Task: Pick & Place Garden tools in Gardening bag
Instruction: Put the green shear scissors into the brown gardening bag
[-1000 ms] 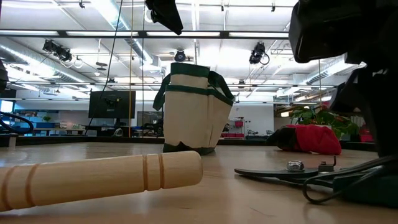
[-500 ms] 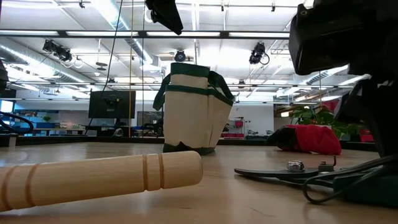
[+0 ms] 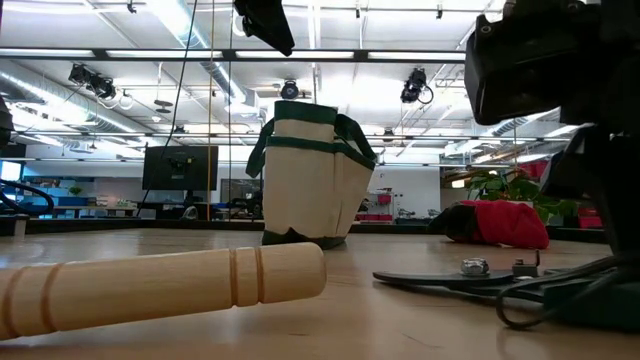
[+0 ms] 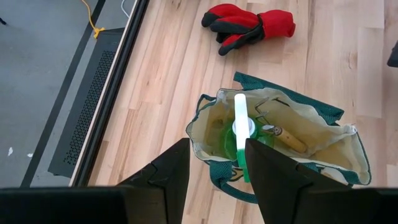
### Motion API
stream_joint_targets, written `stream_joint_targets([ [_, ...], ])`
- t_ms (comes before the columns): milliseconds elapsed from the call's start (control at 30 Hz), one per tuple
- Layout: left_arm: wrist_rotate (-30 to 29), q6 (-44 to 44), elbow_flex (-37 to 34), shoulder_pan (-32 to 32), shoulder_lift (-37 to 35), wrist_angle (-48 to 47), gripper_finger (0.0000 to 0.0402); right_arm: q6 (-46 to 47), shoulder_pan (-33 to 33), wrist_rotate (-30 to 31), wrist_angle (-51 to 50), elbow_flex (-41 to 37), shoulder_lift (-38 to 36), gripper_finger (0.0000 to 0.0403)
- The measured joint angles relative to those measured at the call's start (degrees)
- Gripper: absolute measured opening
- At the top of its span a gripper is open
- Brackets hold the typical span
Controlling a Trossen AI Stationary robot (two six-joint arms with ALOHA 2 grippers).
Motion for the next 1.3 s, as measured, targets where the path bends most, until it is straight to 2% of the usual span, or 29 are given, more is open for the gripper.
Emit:
stream_joint_targets([
  [167,0.0,0.02,0.0,0.0,0.0,0.0,0.0163,0.73,0.86,1.65,-0.65,-0.04,0.04,0.0086],
  [367,-0.02,0.02,0.0,0.0,0.0,0.0,0.0163,0.34,0.95,2.06,-1.19,-0.04,0.0,0.0018],
  [600,-0.01,0.01,0.0,0.0,0.0,-0.02,0.0163,-0.43,0.82,2.03,-1.3,-0.1,-0.82,0.0017],
  [967,-0.02,0.0,0.0,0.0,0.0,-0.09,0.0163,-3.61,-0.56,10.1,-6.47,-0.37,-6.78,0.0015],
  [1300,0.0,0.0,0.0,0.0,0.0,-0.11,0.0163,-10.36,-2.97,13.16,-4.57,-0.14,-8.26,0.0011],
])
